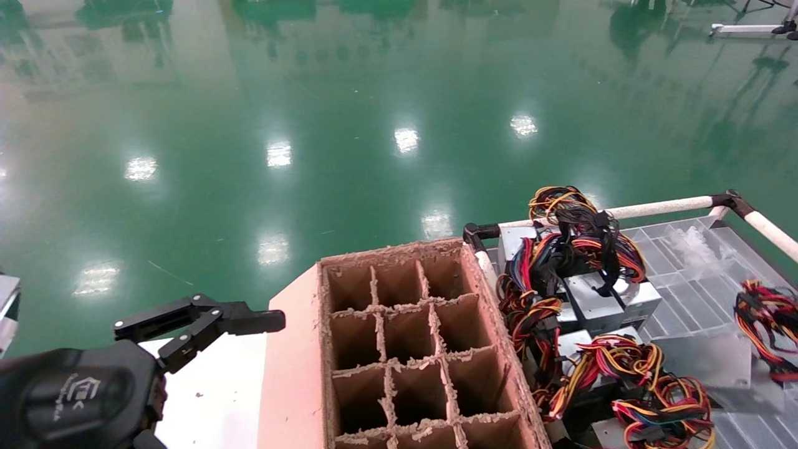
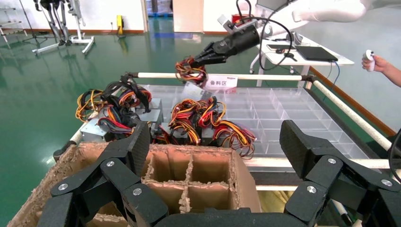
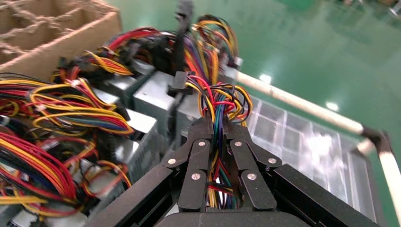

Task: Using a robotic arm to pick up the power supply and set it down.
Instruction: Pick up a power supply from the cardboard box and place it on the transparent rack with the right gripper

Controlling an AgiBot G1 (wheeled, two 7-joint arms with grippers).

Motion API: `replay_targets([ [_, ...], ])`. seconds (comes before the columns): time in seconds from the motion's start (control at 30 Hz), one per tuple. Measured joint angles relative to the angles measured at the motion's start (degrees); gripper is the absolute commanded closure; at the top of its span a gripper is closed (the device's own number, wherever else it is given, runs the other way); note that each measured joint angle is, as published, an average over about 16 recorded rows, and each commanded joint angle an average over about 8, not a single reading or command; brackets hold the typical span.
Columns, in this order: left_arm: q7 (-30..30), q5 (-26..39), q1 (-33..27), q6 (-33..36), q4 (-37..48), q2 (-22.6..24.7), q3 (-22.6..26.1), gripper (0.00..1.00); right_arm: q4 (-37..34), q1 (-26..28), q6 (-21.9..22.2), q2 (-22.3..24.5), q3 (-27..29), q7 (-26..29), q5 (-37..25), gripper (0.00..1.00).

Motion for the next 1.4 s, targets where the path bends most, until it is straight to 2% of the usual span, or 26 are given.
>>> replay_targets([
  [0.37, 0.0, 0.0, 0.0, 0.0, 0.0, 0.0, 0.0, 0.0, 3.8, 8.4, -0.9, 0.8, -4.1, -1.3, -7.0, 1.0],
  [0.87, 0.0, 0.0, 0.0, 0.0, 0.0, 0.0, 0.0, 0.0, 8.9, 19.6, -5.2, -1.7, -9.8, -8.4, -15.8, 1.0],
  [1.13, 0.0, 0.0, 0.0, 0.0, 0.0, 0.0, 0.0, 0.0, 9.5, 21.7, -6.8, -1.5, -12.7, -10.5, -16.6, 1.0],
  [1.4, 0.0, 0.0, 0.0, 0.0, 0.0, 0.0, 0.0, 0.0, 6.3, 21.5, -6.2, -0.4, -14.7, -10.9, -15.7, 1.0],
])
